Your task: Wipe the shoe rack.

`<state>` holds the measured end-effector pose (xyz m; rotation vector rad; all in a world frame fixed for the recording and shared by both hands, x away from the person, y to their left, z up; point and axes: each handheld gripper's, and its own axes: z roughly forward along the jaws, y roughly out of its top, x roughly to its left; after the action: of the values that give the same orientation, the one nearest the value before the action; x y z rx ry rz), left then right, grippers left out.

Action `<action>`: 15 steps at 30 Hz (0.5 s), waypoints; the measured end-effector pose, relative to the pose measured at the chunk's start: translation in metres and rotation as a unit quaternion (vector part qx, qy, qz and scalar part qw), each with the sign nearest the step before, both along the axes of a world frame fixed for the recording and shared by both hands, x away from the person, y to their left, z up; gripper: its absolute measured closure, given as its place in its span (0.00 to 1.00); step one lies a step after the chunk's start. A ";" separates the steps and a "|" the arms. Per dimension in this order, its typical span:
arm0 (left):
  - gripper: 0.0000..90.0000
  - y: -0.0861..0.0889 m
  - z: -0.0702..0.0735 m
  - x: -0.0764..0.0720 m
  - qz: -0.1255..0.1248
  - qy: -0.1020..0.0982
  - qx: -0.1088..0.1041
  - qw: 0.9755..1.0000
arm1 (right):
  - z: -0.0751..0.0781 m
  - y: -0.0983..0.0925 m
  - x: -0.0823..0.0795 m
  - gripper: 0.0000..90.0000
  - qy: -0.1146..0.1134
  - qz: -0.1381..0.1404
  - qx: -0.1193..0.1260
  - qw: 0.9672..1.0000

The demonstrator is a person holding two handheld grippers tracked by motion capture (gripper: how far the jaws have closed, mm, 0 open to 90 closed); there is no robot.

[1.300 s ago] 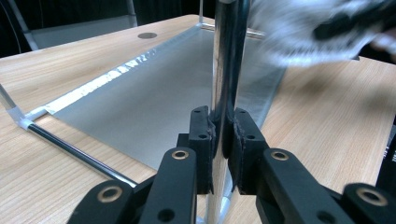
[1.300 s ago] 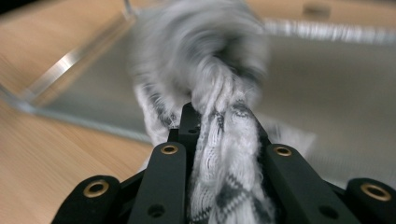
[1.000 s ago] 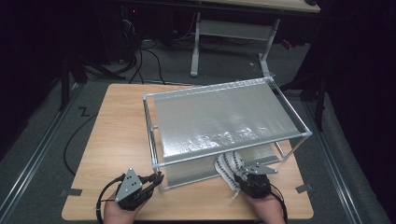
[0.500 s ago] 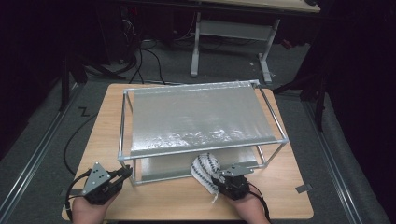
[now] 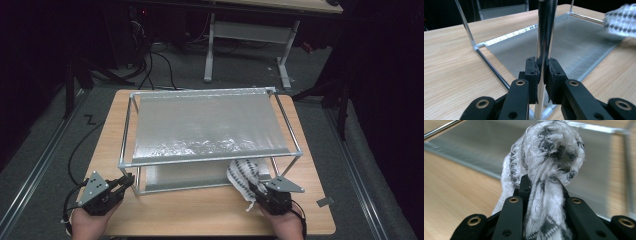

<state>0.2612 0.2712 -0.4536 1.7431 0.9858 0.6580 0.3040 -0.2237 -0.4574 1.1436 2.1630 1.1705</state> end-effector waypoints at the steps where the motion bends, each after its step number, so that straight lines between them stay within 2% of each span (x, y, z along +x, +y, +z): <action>1: 0.89 0.000 0.000 0.001 0.001 0.000 -0.002 1.000 | 0.002 -0.007 -0.001 0.84 -0.005 -0.009 0.000 1.000; 5: 0.89 0.001 -0.001 0.005 0.004 0.000 -0.004 1.000 | 0.012 -0.032 -0.006 0.84 -0.026 -0.050 0.008 0.998; 9: 0.89 0.001 -0.001 0.007 0.005 -0.001 -0.005 1.000 | 0.024 -0.054 -0.010 0.84 -0.048 -0.086 0.020 0.995; 15: 0.89 0.001 -0.001 0.007 0.007 -0.002 -0.004 1.000 | 0.039 -0.064 -0.015 0.84 -0.084 -0.106 0.026 0.990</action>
<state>0.2685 0.2720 -0.4547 1.7295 0.9968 0.6649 0.2892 -0.2877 -0.4180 1.2164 1.8468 1.1873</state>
